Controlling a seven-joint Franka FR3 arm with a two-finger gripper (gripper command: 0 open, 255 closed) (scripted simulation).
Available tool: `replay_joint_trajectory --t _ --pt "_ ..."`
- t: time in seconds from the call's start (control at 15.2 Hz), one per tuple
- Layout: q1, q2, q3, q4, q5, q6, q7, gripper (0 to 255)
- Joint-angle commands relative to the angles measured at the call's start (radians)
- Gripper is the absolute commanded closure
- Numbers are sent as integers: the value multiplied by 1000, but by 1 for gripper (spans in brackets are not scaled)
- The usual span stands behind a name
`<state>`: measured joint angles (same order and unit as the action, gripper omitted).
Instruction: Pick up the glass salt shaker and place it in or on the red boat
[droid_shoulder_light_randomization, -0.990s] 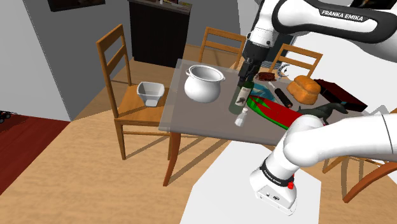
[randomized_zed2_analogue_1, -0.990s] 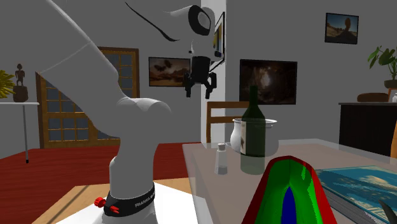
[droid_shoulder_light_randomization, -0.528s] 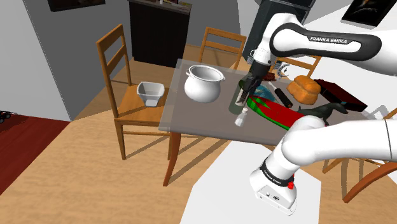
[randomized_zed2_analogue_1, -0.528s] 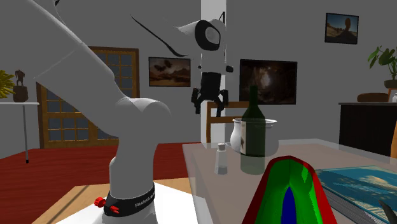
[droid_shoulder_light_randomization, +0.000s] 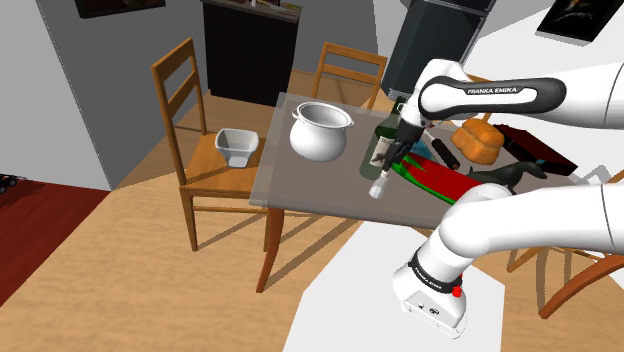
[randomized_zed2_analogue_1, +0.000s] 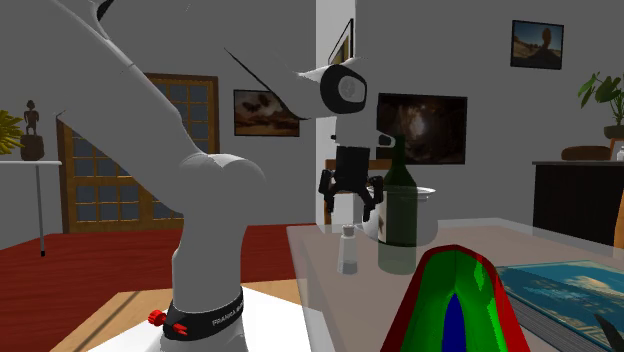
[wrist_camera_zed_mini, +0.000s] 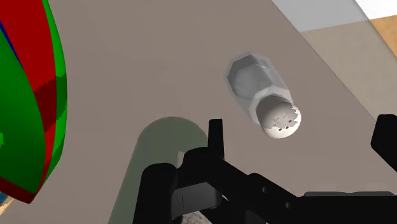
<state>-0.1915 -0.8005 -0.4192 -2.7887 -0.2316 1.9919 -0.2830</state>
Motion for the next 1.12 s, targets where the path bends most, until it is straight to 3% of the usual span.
replay_joint_trajectory --t 0.0,0.4,0.92,0.99,1.06 --pt "-8 15 -17 -22 -13 39 -10 0" --pt "-8 57 -39 -76 -28 135 -10 0" --pt "-8 57 -39 -76 -28 135 -10 0" --pt "-8 57 -39 -76 -28 135 -10 255" --pt "-8 57 -39 -76 -28 135 -10 255"
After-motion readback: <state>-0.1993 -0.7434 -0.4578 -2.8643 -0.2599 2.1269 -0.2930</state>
